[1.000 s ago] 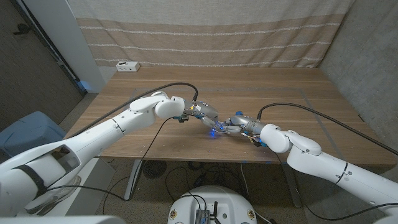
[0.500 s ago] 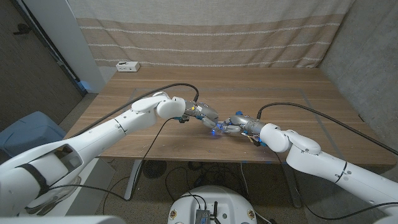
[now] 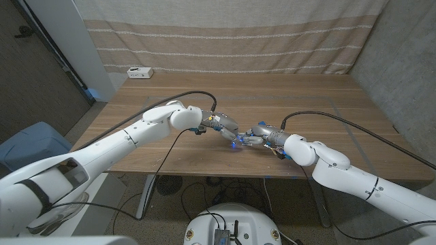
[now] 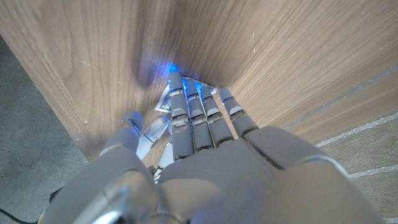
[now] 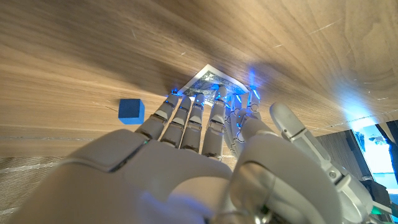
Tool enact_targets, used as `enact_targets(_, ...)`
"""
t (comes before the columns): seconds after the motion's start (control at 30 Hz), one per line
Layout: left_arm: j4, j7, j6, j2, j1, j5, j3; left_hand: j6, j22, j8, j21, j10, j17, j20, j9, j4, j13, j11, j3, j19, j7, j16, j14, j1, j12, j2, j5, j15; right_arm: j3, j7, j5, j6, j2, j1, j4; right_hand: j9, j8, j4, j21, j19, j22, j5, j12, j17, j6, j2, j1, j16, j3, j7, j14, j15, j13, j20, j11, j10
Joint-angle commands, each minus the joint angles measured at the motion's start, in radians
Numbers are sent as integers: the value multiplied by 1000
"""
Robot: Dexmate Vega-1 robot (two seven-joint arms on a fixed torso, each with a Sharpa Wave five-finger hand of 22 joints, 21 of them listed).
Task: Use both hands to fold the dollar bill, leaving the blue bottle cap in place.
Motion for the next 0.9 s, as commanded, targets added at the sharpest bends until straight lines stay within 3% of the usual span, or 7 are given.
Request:
enact_targets(0.03,-29,64,11,17,16,27,-31,-12,1,-7,4,-3,4,11,3,9,4,5,5,7,-5,10,12,-11,4,6,-1,6,-5,12,-5,-13,2,3,0,0,1,-5,0,3,2,-2,6,4,7,-10,4,9,1,4,10,-8,1,2,-1,5)
enact_targets(0.67,14,41,5,-7,-3,30,-5,-16,1,0,7,-14,6,13,12,23,10,2,1,11,-10,3,-6,-34,0,6,-3,1,-1,11,10,-2,3,7,4,0,-5,-5,-1,3,2,-3,2,4,4,-11,1,9,-4,5,11,-6,0,3,2,4)
enact_targets(0.9,36,41,0,-17,-11,30,7,-54,-1,-10,2,-53,0,6,10,22,10,-9,6,-3,-14,-17,-79,-39,-16,5,-4,-13,-2,17,19,2,7,14,12,0,-7,-4,-2,2,2,-3,1,5,2,-12,-1,9,-6,5,11,-6,0,4,2,4)
